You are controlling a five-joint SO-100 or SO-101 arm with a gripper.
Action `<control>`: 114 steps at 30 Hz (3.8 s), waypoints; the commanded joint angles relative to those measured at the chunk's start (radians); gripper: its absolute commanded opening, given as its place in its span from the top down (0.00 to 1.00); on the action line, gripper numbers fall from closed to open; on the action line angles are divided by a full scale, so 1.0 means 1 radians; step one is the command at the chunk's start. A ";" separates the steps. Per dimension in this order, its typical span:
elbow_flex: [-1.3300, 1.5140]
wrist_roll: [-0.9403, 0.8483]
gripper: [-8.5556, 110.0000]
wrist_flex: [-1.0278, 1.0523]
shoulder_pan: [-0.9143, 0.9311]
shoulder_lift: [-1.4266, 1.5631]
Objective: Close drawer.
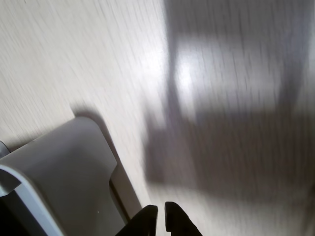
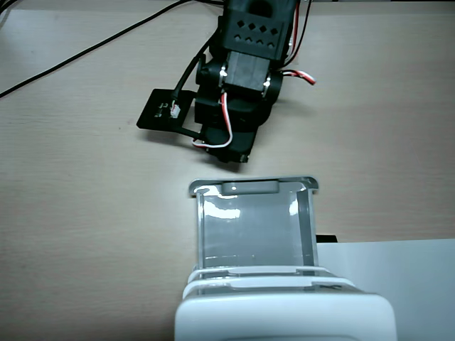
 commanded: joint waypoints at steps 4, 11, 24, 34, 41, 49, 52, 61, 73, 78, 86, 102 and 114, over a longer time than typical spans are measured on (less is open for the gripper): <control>0.066 -0.011 0.93 -0.003 0.005 0.064; 0.075 -0.014 0.93 -0.005 0.006 0.072; 0.084 -0.037 0.93 -0.018 0.006 0.084; 0.118 -0.067 0.93 -0.044 -0.002 0.114; 0.135 -0.132 0.93 -0.110 -0.021 0.086; 0.170 -0.163 0.93 -0.189 -0.107 0.083; 0.178 -0.183 0.93 -0.222 -0.129 0.077; 0.169 -0.186 0.93 -0.287 -0.181 -0.002; -0.037 -0.150 0.93 -0.469 -0.195 -0.316; -0.278 -0.133 0.93 -0.491 -0.181 -0.520; -0.647 -0.149 0.93 -0.422 -0.169 -0.744; -0.304 -0.195 0.93 -0.255 -0.141 -0.400; -0.089 -0.187 0.93 -0.187 -0.015 -0.198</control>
